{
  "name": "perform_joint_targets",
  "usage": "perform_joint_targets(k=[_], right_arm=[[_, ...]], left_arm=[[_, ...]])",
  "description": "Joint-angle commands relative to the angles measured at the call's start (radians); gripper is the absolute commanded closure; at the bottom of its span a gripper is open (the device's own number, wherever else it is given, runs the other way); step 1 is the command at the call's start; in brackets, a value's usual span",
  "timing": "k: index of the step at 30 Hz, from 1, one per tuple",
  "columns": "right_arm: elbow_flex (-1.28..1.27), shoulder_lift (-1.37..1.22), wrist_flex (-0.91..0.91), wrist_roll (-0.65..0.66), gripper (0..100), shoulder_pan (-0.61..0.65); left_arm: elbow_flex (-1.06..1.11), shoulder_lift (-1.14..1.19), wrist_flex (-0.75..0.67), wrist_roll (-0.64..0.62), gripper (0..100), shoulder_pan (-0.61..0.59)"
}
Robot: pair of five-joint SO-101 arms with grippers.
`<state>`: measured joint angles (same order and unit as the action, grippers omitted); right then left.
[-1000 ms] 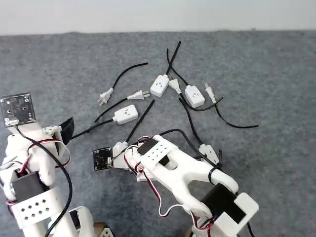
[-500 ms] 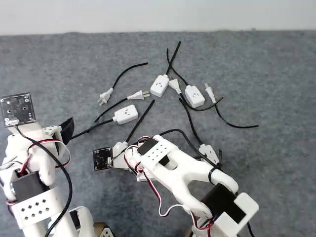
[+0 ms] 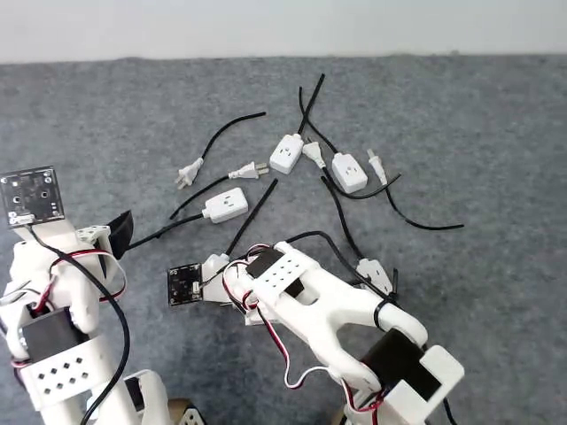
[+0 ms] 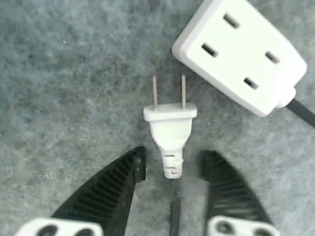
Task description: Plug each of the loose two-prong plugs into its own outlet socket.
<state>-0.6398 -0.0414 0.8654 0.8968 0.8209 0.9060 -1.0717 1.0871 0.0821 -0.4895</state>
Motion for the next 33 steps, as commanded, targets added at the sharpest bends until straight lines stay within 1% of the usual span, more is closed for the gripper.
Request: perform_joint_targets(k=[1, 11, 18, 27, 33], right_arm=[[0.046, 0.004, -0.012, 0.011, 98.5, -0.007], [0.040, 0.002, -0.012, 0.011, 97.5, 0.008], [0.077, -0.056, -0.002, 0.012, 98.8, 0.025], [0.083, -0.059, 0.018, 0.012, 98.8, 0.025], [0.089, 0.013, 0.054, 0.011, 98.8, 0.018]], left_arm=[[-0.008, -0.003, -0.032, 0.012, 65, -0.005], [-0.008, -0.003, -0.032, 0.012, 65, -0.006], [-0.008, -0.003, -0.032, 0.012, 65, -0.006], [-0.008, -0.003, -0.031, 0.012, 65, -0.005], [-0.008, -0.003, -0.031, 0.012, 65, -0.003]])
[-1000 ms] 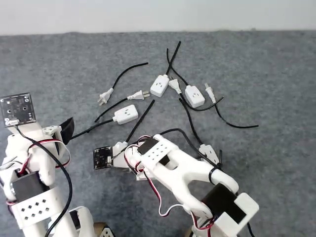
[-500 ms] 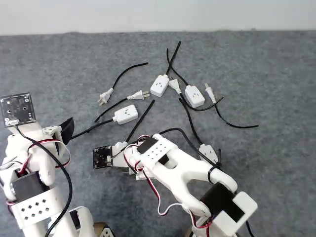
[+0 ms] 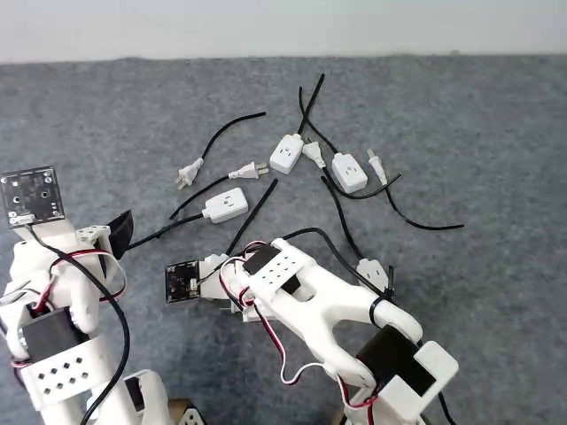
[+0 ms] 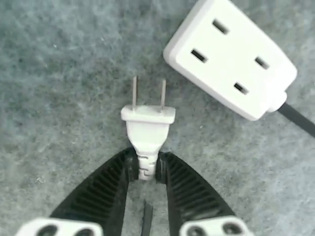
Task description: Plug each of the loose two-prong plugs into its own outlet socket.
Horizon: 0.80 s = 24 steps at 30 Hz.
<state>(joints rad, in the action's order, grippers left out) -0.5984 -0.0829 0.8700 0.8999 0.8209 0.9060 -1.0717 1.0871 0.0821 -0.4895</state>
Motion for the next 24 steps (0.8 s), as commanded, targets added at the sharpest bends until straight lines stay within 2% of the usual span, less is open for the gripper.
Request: perform_joint_targets(k=[1, 6, 11, 18, 24], right_arm=[[0.055, 0.085, 0.074, 0.008, 98.8, 0.018], [0.068, 0.239, 0.156, 0.005, 98.8, -0.013], [0.069, 0.367, 0.154, -0.072, 98.8, -0.076], [0.063, 0.503, 0.157, -0.143, 98.8, -0.084], [0.068, 0.587, 0.206, -0.143, 98.8, -0.082]], left_arm=[[-0.008, -0.003, -0.031, 0.012, 65, -0.003], [-0.010, -0.003, -0.031, 0.012, 65, -0.003], [-0.015, -0.003, -0.029, 0.011, 65, -0.003], [-0.031, -0.003, -0.026, 0.008, 65, 0.000], [-0.174, -0.003, 0.118, -0.006, 65, 0.132]])
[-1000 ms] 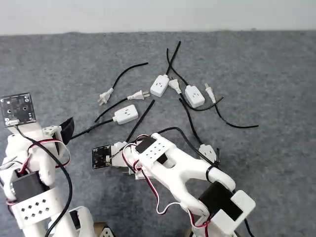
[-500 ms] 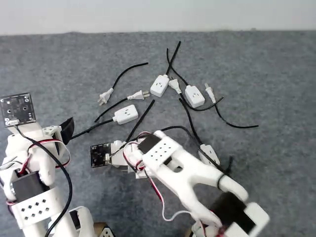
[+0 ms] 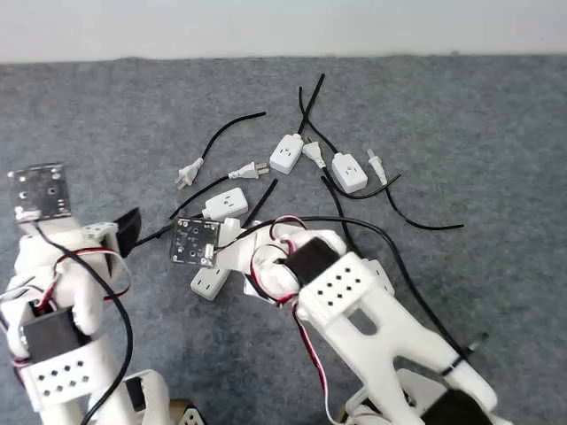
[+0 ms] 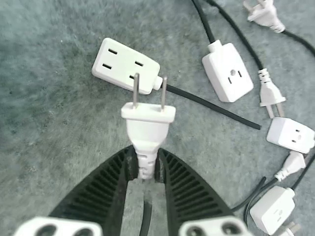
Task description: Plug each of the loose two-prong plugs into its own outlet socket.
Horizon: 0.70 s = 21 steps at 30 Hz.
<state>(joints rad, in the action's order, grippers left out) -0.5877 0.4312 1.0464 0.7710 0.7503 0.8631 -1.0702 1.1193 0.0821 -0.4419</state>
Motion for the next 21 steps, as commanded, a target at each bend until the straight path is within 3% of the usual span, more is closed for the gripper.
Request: perform_joint_targets(k=[1, 6, 15, 21], right_arm=[[0.057, 0.088, 0.038, -0.014, 98.8, -0.012], [0.057, 0.162, 0.067, -0.015, 98.8, -0.010], [0.058, 0.251, 0.074, -0.015, 98.8, -0.010], [0.075, 0.246, 0.070, -0.015, 98.8, -0.012]], left_arm=[[-0.156, -0.005, 0.107, -0.017, 65, 0.109], [-0.234, -0.006, 0.172, -0.017, 65, 0.218], [-0.237, -0.006, 0.193, 0.015, 65, 0.249], [-0.226, -0.006, 0.235, 0.021, 65, 0.391]])
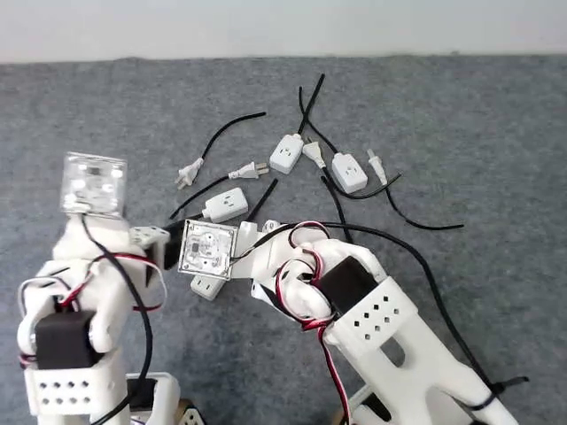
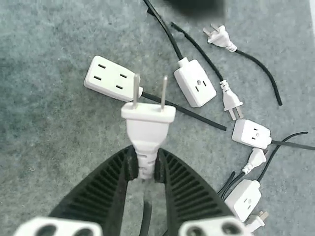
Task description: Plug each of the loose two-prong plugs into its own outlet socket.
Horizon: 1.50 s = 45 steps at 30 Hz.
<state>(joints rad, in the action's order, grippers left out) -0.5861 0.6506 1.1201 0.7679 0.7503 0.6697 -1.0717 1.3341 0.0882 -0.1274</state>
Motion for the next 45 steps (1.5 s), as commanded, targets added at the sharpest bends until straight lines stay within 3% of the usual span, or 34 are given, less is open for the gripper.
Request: perform_joint_targets(k=[1, 4, 23, 45], right_arm=[[0.080, 0.027, -0.004, -0.012, 98.8, -0.013], [0.097, 0.025, -0.004, -0.012, 98.8, -0.013], [0.127, 0.031, 0.007, -0.015, 98.8, -0.010], [0.178, 0.038, 0.091, -0.040, 98.8, 0.056]], left_arm=[[-0.025, -0.005, 0.018, 0.031, 65, 0.094], [-0.007, -0.005, 0.020, 0.083, 65, 0.124], [0.022, -0.005, 0.031, 0.106, 65, 0.129], [0.254, -0.005, -0.152, 0.141, 65, 0.123]])
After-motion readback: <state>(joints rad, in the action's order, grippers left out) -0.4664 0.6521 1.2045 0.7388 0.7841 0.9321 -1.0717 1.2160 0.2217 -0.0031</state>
